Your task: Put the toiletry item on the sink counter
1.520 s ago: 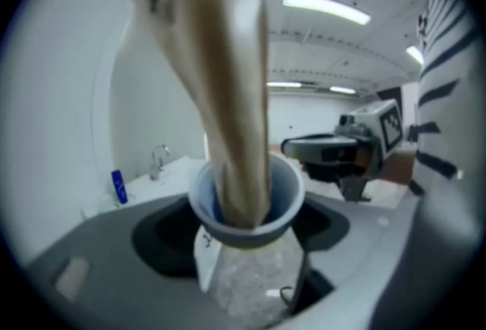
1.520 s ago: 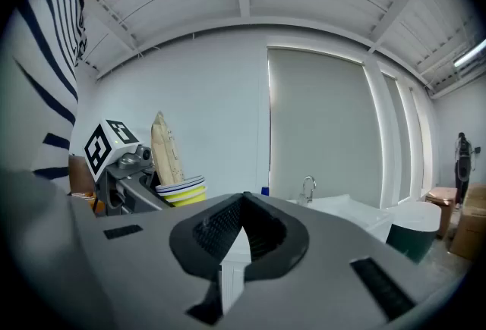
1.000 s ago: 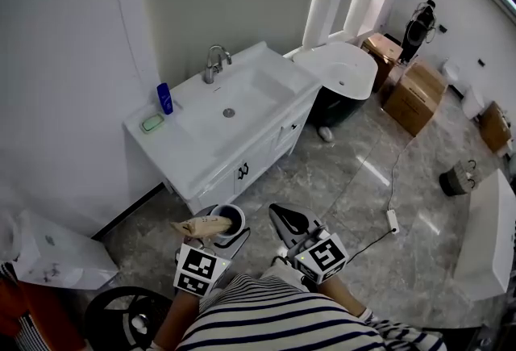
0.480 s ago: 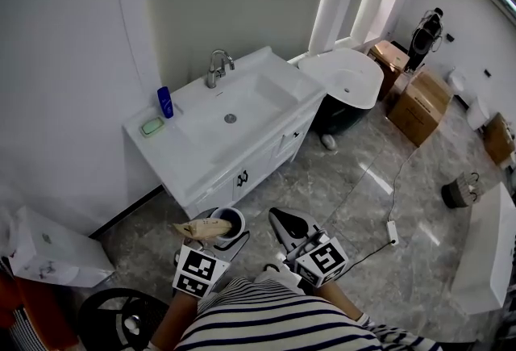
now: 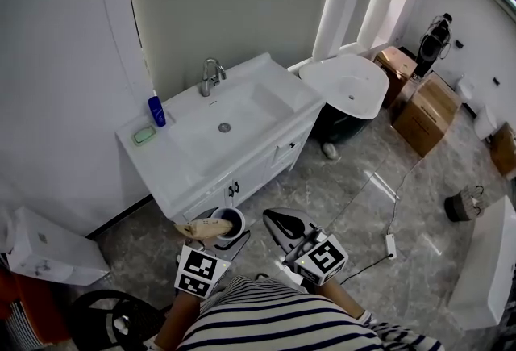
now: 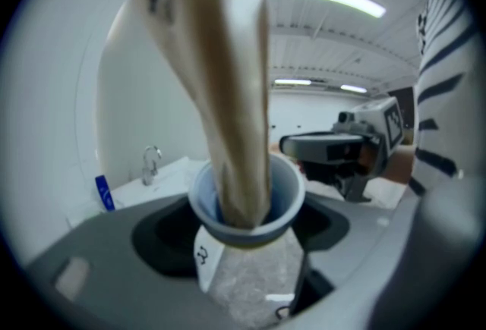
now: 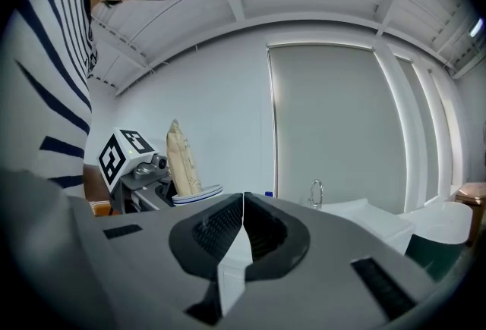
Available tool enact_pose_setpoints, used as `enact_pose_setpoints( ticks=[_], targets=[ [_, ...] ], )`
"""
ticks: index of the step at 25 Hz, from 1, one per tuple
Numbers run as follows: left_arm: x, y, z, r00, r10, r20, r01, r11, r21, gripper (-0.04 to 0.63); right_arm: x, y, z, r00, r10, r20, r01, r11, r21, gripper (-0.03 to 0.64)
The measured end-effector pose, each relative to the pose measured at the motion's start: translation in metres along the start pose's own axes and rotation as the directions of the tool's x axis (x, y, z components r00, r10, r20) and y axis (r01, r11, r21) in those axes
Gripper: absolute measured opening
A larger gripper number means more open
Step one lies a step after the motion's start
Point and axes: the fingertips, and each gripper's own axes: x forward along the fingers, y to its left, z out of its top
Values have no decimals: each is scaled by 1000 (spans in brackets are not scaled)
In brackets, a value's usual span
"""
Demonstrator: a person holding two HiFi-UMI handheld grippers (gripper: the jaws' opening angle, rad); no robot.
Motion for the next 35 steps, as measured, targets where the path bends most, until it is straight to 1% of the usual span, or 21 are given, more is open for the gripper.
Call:
enact_pose_setpoints(
  ticks=[5,10,12,17,21,25,29,35],
  targets=[
    [28,-16,18,1000,28,0,-28,1000,-8,360,-20,-28,10,999,42,7,-41,999,-15,6],
    [50,-29,26,999,49,-4,-50,999,-12,360,-36,-52,6,998,70,4,-70,997,-14,8],
    [57,-28,26,999,54,-9,-54,998,-15,360,-37,-59,2,998,70,7,-70,998,1,8],
    [73,-13,28,997,72,-14,-73,997,-19,360,-28,-74,-1,996,92,2,-92,996,-18,8],
    [90,16,31,996,86,-10,-87,996,-18,360,-3,-91,-3,994,106,2,-106,994,-14,8],
    [110,56,35,995,96,-1,-96,995,-22,360,39,-112,-6,992,125,5,-125,992,-26,8],
    [133,106,39,995,97,-7,-97,995,-17,360,91,-137,-3,990,142,11,-141,990,-15,8],
    [164,191,56,995,102,-13,-102,995,-3,360,178,-180,12,987,162,27,-161,987,-17,8]
  ],
)
